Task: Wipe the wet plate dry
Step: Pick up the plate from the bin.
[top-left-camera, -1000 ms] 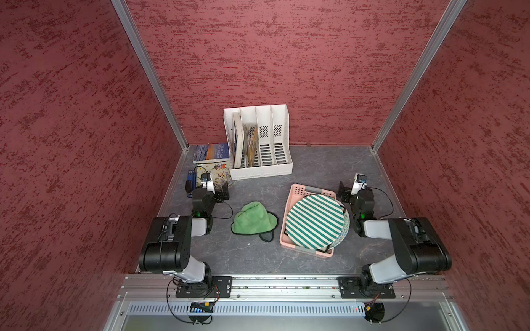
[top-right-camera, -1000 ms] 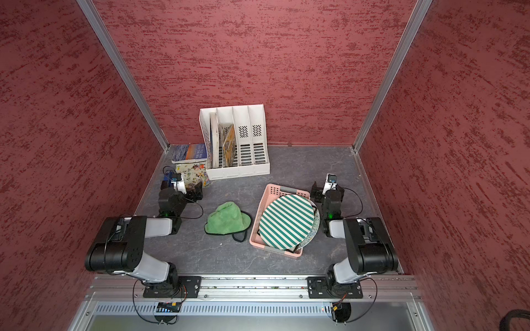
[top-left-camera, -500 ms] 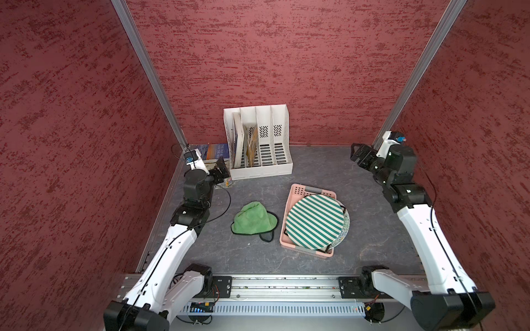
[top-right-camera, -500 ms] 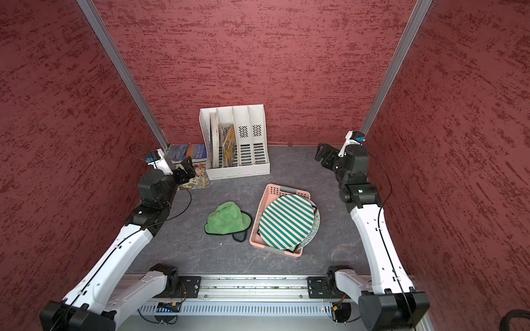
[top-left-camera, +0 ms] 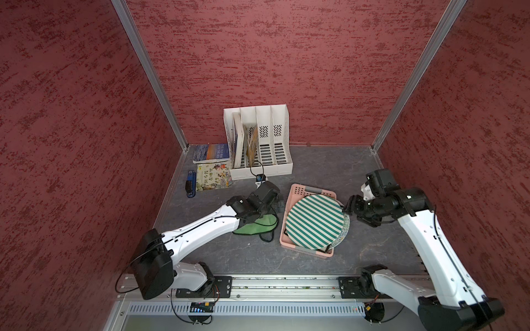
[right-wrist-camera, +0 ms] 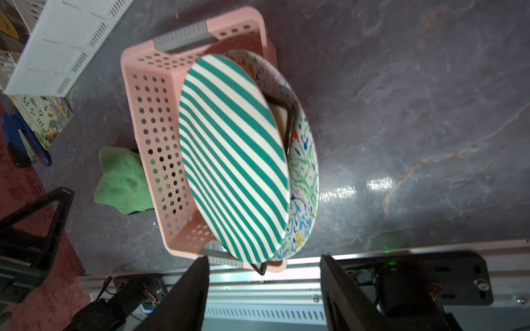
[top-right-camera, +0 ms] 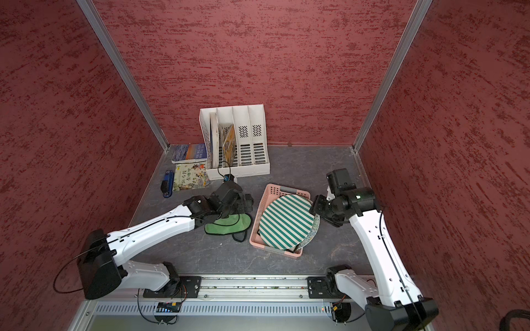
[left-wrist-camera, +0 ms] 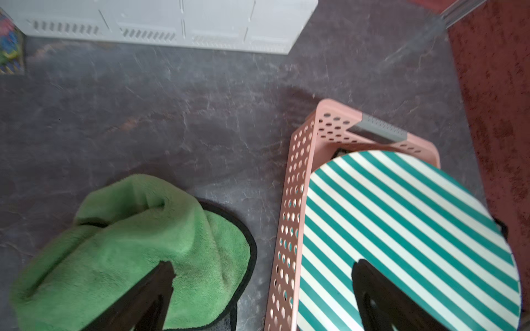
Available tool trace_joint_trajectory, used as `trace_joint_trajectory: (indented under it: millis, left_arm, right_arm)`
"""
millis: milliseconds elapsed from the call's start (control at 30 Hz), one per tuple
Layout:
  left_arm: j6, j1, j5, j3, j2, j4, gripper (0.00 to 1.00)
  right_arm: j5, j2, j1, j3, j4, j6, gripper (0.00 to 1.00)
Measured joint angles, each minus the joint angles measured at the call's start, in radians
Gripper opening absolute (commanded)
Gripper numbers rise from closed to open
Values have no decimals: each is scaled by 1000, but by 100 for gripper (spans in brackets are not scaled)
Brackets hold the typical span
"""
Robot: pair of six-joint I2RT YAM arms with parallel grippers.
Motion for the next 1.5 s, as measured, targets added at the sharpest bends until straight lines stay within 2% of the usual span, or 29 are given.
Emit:
trace_joint_trajectory:
  millis: [167, 300, 367, 433, 567, 833, 1000, 1067, 1100, 1167, 1200, 1333, 1500]
  left_arm:
    - [-15, -7, 78, -1, 58, 14, 96]
    - [-21, -7, 110, -2, 90, 19, 84]
    - [-29, -6, 120, -12, 92, 27, 75]
    - [-34, -2, 139, -27, 92, 40, 71]
    - [-27, 13, 210, -60, 108, 78, 68]
    - [-5, 19, 328, -61, 208, 146, 68]
    - [-4, 17, 347, -61, 206, 177, 68]
    - [-5, 14, 342, -61, 200, 177, 70]
    - [-6, 13, 332, -62, 192, 176, 71]
    - [-12, 10, 307, -69, 160, 173, 73]
    - [-13, 9, 291, -74, 135, 166, 74]
    - [-35, 11, 195, -88, -10, 113, 79]
    - [-121, 50, 64, -156, -210, 1, 89]
  right_arm:
    - [-61, 55, 6, -76, 14, -33, 57]
    - [-82, 107, 7, -150, 95, -46, 55]
    - [-94, 118, 7, -185, 138, -49, 48]
    - [-109, 123, 8, -217, 180, -49, 43]
    - [-134, 104, 8, -249, 245, -48, 39]
    - [-305, 14, 9, -298, 441, -49, 37]
    - [-366, 62, 9, -299, 535, -51, 35]
    - [-371, 103, 9, -304, 564, -55, 25]
    - [-371, 120, 9, -308, 575, -55, 17]
    - [-368, 145, 10, -315, 590, -53, 3]
    - [-375, 146, 8, -315, 600, -51, 0]
    - [-352, 98, 14, -311, 618, -56, 0]
    - [-289, -67, 14, -252, 626, -53, 0]
